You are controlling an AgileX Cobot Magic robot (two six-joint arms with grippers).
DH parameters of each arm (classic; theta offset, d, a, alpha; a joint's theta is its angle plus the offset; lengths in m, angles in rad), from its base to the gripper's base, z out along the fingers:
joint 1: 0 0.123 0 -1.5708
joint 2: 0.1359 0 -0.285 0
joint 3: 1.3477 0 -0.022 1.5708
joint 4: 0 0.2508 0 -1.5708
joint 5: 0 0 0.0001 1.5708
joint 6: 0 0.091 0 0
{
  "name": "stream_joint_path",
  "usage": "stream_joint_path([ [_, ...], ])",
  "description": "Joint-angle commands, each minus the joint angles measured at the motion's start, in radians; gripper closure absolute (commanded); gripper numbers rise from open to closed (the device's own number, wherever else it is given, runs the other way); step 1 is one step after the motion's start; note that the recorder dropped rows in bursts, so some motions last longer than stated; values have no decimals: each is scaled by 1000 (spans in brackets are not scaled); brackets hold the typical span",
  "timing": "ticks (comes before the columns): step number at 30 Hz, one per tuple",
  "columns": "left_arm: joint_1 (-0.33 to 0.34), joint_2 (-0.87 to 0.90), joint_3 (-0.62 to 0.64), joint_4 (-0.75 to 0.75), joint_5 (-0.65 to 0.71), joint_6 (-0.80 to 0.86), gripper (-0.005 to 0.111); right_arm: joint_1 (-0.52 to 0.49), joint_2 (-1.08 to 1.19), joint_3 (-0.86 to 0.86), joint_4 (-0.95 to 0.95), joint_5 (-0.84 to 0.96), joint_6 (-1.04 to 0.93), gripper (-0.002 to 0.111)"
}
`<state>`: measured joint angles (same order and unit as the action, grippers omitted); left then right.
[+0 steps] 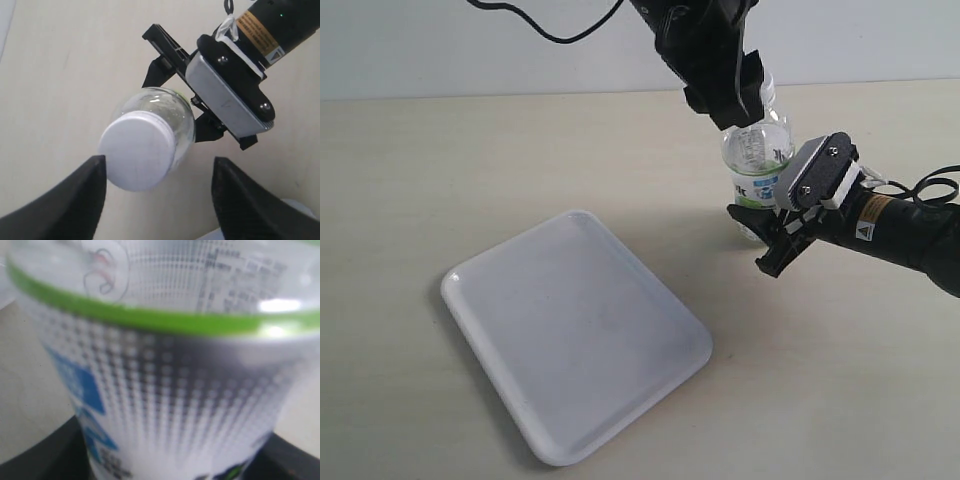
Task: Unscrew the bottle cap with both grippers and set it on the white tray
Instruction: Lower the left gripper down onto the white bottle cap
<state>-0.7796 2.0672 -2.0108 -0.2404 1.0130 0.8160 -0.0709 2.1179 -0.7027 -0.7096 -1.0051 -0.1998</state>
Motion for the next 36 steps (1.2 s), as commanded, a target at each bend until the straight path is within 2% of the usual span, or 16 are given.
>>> stream_joint_path([
  [1,-7,5,-12,-6,-56,-10,46,0,-10,-3,-6,9,-27,108],
  [23,-7,31,-12,-6,-87,-17,46,0,-10,-3,-6,9,-27,108],
  [27,-7,30,-12,-6,-87,-17,49,0,-10,-3,-6,9,-27,108],
  [29,-7,30,-12,-6,-87,-17,56,0,-10,-3,-8,9,-27,108],
  [33,-7,30,-12,-6,-87,-17,76,0,-10,-3,-6,9,-27,108],
  [36,-7,30,-12,-12,-87,-17,96,0,-10,-3,-6,9,-27,108],
])
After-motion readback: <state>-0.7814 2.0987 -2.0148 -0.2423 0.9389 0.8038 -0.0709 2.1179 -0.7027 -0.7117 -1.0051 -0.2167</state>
